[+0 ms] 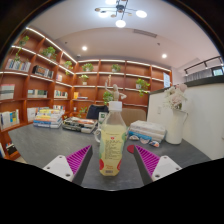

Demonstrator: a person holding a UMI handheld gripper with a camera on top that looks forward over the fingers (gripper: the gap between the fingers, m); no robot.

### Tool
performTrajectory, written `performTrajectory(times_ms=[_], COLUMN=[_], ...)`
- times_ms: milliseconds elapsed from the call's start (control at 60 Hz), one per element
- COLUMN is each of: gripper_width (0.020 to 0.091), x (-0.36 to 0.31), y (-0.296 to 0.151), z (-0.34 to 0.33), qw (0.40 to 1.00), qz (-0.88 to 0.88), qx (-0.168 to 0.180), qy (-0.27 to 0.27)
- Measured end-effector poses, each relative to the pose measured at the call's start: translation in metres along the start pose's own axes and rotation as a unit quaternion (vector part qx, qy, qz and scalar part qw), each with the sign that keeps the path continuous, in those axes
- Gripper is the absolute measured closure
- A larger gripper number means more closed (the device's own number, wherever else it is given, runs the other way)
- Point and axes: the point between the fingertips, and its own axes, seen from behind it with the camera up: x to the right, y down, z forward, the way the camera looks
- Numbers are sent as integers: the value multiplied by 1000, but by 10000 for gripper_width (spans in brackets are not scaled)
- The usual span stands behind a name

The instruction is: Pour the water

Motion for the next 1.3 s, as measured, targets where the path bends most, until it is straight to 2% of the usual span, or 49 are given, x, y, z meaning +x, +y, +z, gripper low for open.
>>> performTrajectory(times_ms=[200,250,367,417,450,567,633,650,983,1083,1167,1300], gripper_width=[267,296,434,568,583,703,714,751,755,756,756,755], x=[-9,-7,6,7,6,3,3,4,12,54,91,141], y=[-3,-4,-5,-3,-3,-5,-5,-5,-8,-22,-23,-29], z=[48,57,66,70,70,70,70,69,67,73,91,127], qw=[1000,1000,1000,1000,1000,1000,999,999,1000,992,972,905], qz=[0,3,7,14,22,24,25,25,-8,-113,-220,-404], qx=[3,6,11,10,12,16,18,17,0,-10,-39,-74], qy=[8,15,23,22,20,12,15,15,14,49,78,116])
